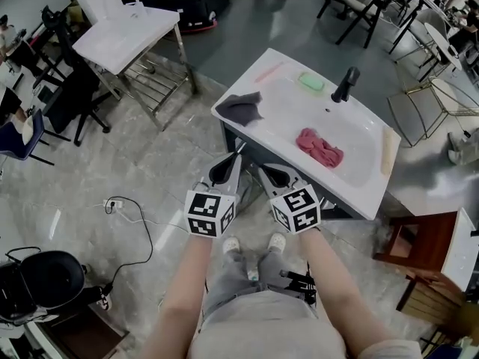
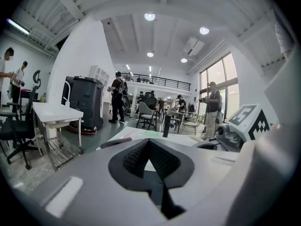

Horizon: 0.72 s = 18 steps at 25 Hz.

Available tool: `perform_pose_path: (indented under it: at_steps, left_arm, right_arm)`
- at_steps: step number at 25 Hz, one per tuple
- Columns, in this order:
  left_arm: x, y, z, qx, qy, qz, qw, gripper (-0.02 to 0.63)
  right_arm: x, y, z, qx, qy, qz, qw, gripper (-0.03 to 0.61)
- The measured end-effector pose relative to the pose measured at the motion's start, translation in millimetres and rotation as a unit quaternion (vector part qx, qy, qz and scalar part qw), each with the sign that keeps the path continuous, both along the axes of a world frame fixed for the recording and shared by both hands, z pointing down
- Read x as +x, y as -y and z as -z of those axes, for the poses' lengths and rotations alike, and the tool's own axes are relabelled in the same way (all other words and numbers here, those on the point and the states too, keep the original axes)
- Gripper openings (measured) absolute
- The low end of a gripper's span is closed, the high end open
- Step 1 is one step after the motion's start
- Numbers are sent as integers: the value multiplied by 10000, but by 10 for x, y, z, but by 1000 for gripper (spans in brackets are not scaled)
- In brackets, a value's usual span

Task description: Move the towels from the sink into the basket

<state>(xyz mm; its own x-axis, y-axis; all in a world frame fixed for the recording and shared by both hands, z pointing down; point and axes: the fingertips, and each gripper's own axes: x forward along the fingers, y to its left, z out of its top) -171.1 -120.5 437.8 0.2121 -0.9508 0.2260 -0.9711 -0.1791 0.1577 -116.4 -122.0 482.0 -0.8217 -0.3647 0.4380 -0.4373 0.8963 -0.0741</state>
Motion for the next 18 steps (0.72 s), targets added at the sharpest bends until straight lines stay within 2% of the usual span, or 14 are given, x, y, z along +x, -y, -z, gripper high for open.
perform_pose_path:
  at_steps: [10,18]
  left_arm:
    - [193,-57,450,345,181,-129,9992,5]
    - [297,-52,804,680,157,-73,9975,5]
  right_arm:
    - [25,-25,589,522,396,30,9978,17]
    - [137,-62,1051,741,899,-192,9930,17]
